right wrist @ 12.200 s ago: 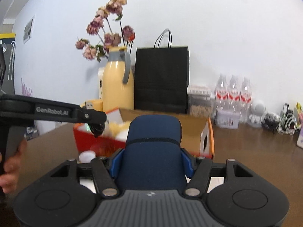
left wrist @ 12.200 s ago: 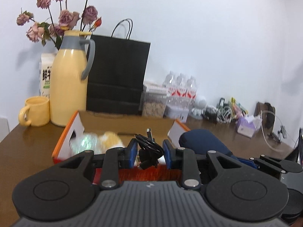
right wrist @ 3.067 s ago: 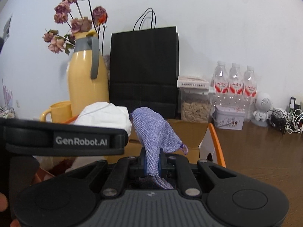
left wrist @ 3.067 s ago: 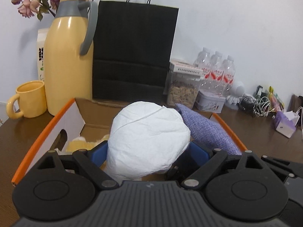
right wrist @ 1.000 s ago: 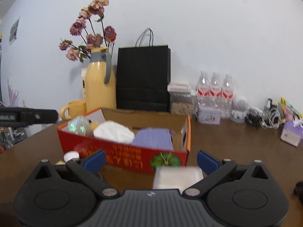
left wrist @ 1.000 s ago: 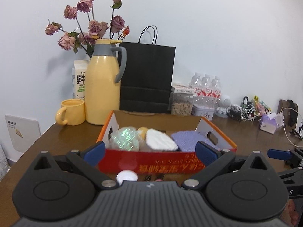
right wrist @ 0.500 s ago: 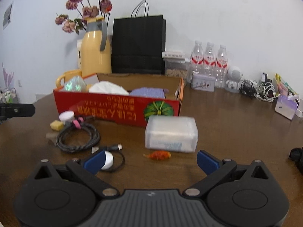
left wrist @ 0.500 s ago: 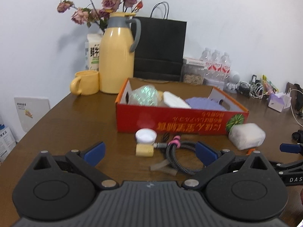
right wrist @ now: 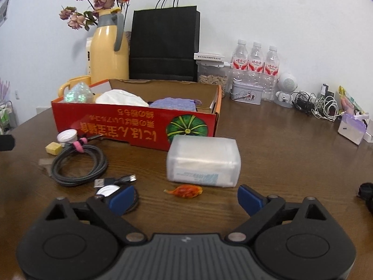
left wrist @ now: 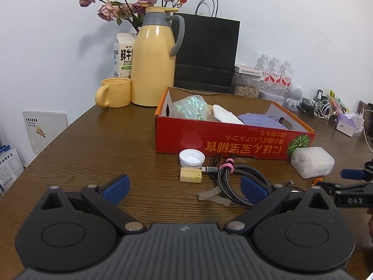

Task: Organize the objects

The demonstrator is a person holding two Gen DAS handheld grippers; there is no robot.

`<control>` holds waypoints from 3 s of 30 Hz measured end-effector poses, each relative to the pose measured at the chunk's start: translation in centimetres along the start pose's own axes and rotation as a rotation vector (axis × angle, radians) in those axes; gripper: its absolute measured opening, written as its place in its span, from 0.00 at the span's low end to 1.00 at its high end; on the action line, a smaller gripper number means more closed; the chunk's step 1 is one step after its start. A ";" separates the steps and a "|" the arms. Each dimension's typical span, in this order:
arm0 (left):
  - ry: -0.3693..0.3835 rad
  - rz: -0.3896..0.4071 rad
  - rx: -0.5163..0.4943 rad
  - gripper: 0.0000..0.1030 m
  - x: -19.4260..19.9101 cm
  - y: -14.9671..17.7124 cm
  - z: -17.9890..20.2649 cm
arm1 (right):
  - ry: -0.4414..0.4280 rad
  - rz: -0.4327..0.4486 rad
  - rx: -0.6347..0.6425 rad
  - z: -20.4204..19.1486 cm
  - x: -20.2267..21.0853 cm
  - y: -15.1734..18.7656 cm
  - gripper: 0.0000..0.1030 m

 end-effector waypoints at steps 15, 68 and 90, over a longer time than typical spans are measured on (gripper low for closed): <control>0.000 -0.018 -0.005 1.00 -0.7 0.1 0.4 | -0.034 -0.084 -0.015 0.2 -3.3 -1.1 0.66; 0.011 -0.146 0.040 0.71 -6.0 0.6 1.1 | -0.054 0.163 -0.033 -0.1 1.5 -1.0 0.39; 0.065 -0.062 -0.024 0.06 -5.2 0.2 2.1 | -0.051 0.163 -0.036 0.0 1.4 -1.0 0.39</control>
Point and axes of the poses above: each gripper's, at about its wrist camera, not at the fingertips, and x roughly against the way its jaws point, z to its right, y to its underside, the point moved 7 cm from there along -x, roughly the way its jaws point, and after that the axes turned 14 degrees about -z, right-handed, at the moved point
